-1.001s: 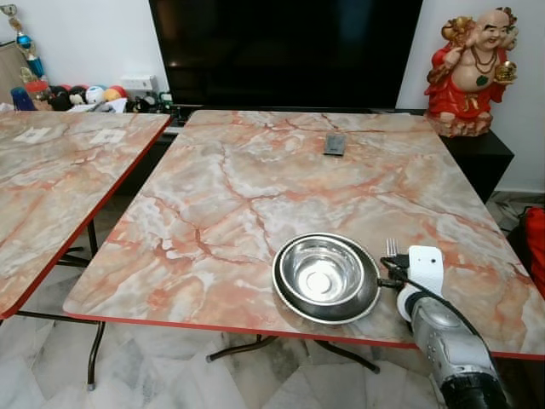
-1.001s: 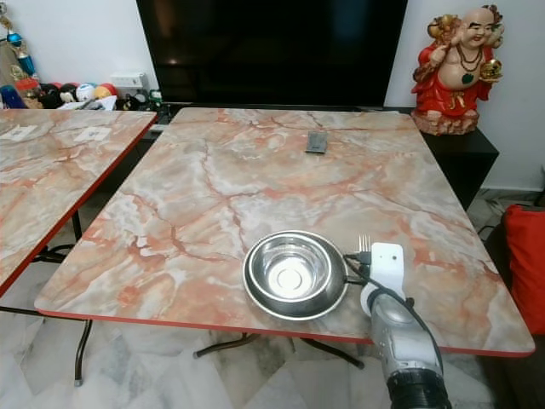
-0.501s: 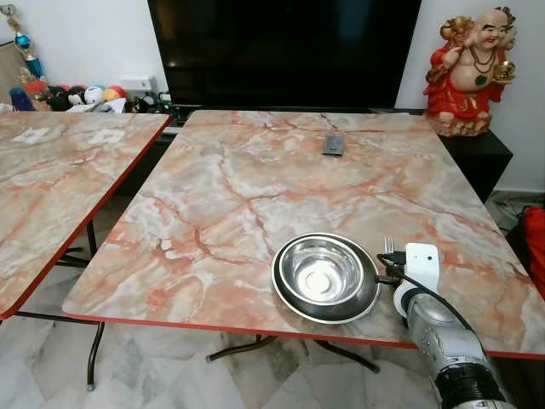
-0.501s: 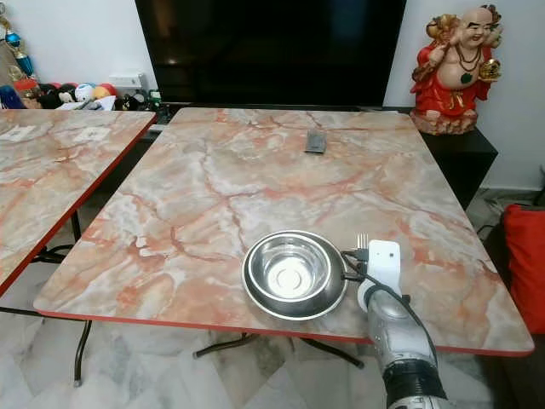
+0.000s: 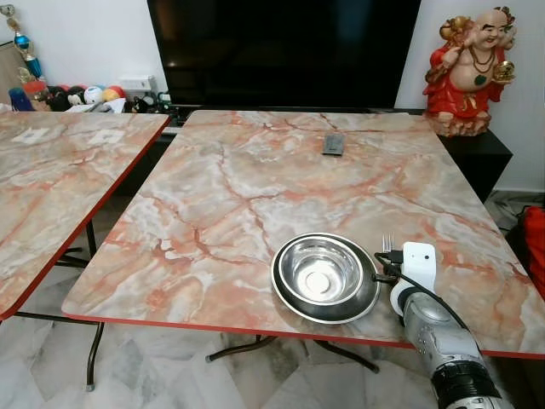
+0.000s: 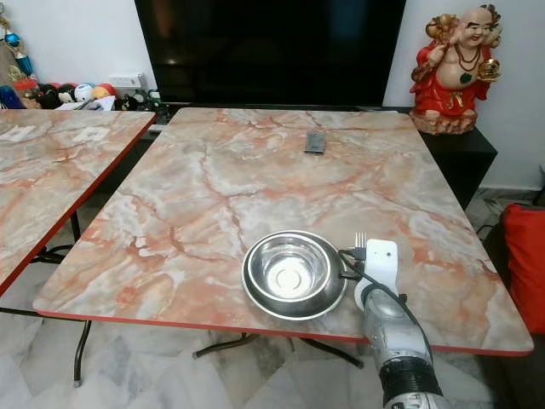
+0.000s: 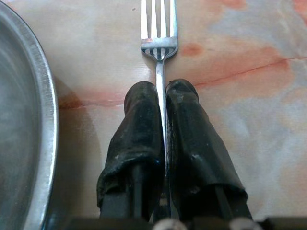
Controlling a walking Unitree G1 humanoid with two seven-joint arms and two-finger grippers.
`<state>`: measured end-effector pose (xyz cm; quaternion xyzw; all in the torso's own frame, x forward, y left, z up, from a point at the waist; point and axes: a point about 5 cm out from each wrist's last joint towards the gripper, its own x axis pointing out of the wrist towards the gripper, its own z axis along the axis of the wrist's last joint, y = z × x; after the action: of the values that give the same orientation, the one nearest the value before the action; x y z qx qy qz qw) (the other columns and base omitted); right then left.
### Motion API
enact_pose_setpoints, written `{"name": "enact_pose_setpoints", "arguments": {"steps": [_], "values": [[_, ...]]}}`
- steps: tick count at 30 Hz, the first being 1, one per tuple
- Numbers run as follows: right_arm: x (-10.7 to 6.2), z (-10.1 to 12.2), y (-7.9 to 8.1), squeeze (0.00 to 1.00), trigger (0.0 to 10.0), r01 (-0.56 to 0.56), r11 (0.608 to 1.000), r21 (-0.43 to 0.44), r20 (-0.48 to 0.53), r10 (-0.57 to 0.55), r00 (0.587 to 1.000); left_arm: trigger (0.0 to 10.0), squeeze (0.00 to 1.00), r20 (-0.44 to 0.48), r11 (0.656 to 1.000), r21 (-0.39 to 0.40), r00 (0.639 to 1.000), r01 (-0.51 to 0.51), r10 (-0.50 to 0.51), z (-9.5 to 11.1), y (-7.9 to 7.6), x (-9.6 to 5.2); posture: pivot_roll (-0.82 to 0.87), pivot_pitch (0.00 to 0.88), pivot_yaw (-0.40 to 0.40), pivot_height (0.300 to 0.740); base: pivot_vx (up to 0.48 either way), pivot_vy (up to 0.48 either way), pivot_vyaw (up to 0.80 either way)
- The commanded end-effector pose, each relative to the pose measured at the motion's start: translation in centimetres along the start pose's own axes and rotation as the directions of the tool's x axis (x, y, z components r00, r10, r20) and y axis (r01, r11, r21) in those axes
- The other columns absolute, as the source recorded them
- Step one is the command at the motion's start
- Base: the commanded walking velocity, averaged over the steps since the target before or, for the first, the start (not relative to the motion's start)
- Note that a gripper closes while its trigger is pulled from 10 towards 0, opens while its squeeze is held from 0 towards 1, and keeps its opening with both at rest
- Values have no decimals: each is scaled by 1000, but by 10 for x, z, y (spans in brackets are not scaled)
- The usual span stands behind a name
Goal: Setting the table
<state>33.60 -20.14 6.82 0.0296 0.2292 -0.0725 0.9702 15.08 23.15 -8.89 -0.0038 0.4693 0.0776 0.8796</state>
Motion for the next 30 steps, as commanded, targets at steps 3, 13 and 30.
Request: {"name": "enact_pose_setpoints", "arguments": {"steps": [3, 13, 30], "values": [[2, 3, 2, 576, 10000, -5, 1000, 4, 7, 5, 1000, 10000, 0, -21, 1000, 12, 1000, -4, 4, -3, 3, -1, 3, 0, 45, 740, 0, 0, 0], [2, 3, 3, 0, 10000, -1, 1000, -2, 9, 1, 1000, 10000, 0, -20, 1000, 12, 1000, -4, 4, -3, 2, -1, 4, 0, 43, 740, 0, 0, 0], [3, 5, 6, 0, 10000, -7, 1000, 5, 16, 6, 1000, 10000, 0, -20, 1000, 17, 1000, -2, 2, -3, 2, -1, 1, 0, 43, 740, 0, 0, 0]]}}
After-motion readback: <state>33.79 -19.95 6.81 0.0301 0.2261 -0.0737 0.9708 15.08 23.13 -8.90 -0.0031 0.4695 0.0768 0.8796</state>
